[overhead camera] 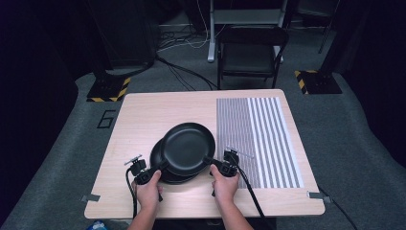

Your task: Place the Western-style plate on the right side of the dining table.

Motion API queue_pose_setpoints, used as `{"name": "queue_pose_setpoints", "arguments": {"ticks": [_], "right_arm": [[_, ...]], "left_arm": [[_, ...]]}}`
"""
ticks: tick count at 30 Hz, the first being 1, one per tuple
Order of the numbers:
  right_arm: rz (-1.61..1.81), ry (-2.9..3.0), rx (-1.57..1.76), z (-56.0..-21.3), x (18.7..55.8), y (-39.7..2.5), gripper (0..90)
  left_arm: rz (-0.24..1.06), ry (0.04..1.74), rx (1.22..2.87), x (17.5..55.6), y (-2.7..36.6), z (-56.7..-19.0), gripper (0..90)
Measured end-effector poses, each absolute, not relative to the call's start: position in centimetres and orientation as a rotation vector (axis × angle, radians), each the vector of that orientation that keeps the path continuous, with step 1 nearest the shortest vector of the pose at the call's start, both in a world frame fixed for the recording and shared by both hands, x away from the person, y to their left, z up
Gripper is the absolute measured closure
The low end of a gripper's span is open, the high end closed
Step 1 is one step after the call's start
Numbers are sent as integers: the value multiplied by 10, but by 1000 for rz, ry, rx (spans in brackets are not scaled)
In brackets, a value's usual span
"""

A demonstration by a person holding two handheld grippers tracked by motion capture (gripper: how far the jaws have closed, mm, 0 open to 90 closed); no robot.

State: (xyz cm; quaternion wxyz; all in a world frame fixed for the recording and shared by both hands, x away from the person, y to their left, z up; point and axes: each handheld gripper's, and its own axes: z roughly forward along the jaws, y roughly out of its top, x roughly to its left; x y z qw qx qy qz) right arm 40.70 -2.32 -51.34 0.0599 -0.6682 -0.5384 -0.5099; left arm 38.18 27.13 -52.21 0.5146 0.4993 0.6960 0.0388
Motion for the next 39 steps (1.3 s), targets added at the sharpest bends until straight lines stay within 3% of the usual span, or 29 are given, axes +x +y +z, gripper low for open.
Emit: {"name": "queue_pose_setpoints", "arguments": {"ticks": [39], "right_arm": [[-1661, -1608, -1983, -483, 417, -15, 765]], "left_arm": [[112, 1601, 1050, 384, 276, -496, 765]]}}
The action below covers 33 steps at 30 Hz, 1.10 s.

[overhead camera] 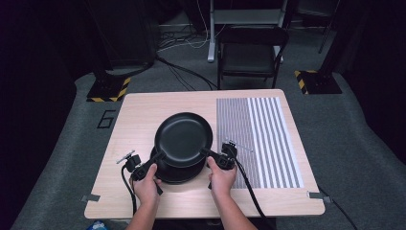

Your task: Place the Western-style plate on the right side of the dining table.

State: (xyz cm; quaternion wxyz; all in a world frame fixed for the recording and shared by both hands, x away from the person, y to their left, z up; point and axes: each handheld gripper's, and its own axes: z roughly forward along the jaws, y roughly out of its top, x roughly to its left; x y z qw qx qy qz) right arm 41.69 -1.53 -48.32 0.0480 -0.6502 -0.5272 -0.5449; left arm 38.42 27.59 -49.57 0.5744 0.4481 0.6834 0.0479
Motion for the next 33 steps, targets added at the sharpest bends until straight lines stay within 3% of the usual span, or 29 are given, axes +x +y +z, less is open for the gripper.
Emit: {"name": "queue_pose_setpoints", "arguments": {"ticks": [33], "right_arm": [[-1757, -1542, -2048, -453, 421, -60, 764]], "left_arm": [[74, 1504, 1093, 415, 232, -468, 764]]}}
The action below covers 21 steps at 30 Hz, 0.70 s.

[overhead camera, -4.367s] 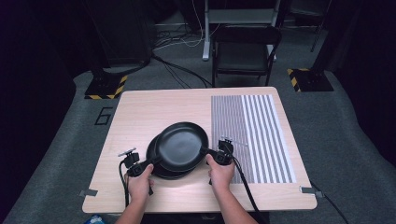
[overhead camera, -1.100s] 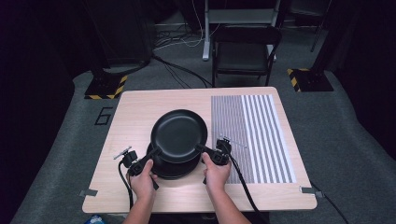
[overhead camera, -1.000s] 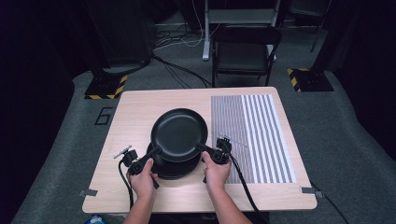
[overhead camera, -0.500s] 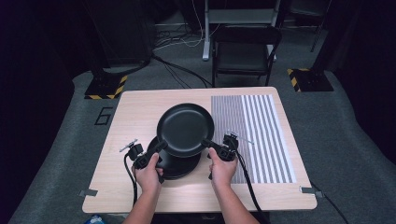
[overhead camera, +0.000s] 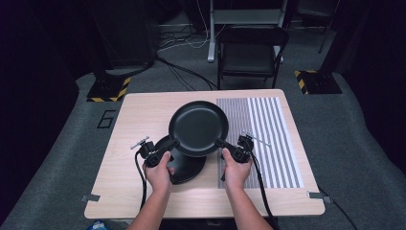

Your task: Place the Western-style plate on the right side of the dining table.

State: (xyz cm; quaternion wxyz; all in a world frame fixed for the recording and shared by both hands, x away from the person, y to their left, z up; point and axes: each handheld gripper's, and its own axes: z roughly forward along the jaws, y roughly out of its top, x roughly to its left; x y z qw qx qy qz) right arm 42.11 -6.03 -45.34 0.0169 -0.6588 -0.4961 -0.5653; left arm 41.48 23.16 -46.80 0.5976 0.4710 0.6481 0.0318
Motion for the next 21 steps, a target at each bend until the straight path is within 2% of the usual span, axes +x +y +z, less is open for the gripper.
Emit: {"name": "queue_pose_setpoints", "arguments": {"ticks": [21], "right_arm": [[-1815, -1503, -2127, -441, 412, -98, 761]], "left_arm": [[15, 1430, 1146, 432, 193, -460, 765]]}}
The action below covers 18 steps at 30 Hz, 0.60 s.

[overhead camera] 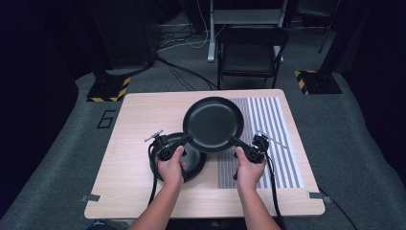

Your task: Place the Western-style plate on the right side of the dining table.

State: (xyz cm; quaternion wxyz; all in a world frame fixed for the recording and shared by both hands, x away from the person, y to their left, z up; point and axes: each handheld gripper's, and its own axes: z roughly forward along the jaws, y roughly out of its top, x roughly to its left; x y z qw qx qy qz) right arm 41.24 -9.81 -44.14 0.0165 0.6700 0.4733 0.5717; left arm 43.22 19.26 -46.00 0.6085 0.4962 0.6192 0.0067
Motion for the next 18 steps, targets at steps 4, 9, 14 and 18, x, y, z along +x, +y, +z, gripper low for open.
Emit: {"name": "queue_pose_setpoints", "arguments": {"ticks": [4, 9, 14, 18], "right_arm": [[1770, 1451, 2089, -441, 410, -107, 761], [1758, 1430, 2096, -442, 408, -117, 761], [1748, 1405, 2116, -444, 405, -127, 760], [1738, 1400, 2118, -446, 404, -134, 759]], "left_arm": [[-3, 1422, 1156, 434, 184, -461, 764], [-17, 1411, 1171, 437, 173, -463, 764], [-26, 1410, 1181, 440, 162, -464, 764], [-34, 1405, 1192, 442, 155, -465, 763]]}}
